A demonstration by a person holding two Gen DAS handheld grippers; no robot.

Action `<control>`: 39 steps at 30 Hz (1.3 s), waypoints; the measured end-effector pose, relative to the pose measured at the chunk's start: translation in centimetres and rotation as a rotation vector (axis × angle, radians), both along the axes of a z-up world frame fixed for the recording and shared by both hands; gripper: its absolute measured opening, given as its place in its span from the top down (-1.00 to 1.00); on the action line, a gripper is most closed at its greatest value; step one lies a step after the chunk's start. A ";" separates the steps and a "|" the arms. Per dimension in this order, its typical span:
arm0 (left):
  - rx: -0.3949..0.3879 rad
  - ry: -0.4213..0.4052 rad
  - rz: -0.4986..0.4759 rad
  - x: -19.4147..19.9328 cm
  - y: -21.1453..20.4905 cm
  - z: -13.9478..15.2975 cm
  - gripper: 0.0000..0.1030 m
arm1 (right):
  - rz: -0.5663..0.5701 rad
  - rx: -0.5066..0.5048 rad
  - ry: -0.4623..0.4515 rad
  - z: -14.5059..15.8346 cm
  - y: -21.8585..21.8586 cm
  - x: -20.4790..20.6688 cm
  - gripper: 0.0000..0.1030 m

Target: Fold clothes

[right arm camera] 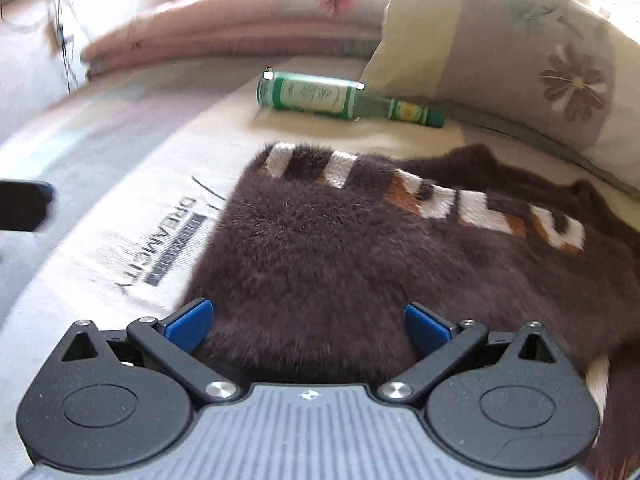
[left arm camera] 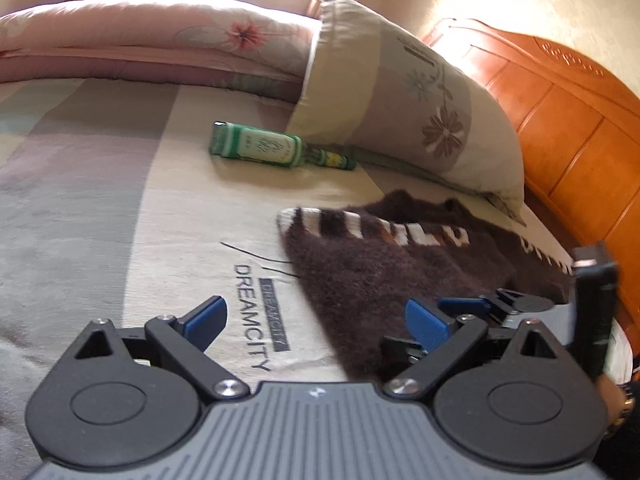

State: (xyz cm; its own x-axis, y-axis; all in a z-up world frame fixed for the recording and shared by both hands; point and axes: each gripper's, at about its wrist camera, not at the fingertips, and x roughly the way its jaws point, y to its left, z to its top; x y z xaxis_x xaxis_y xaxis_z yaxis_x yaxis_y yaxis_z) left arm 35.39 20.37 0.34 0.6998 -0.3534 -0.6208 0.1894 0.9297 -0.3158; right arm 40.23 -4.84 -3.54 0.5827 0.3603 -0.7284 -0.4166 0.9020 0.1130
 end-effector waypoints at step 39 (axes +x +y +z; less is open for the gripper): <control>-0.028 0.010 -0.313 -0.6 -8.2 -0.7 -0.90 | 0.036 0.147 -0.066 4.4 -12.8 -4.0 -1.00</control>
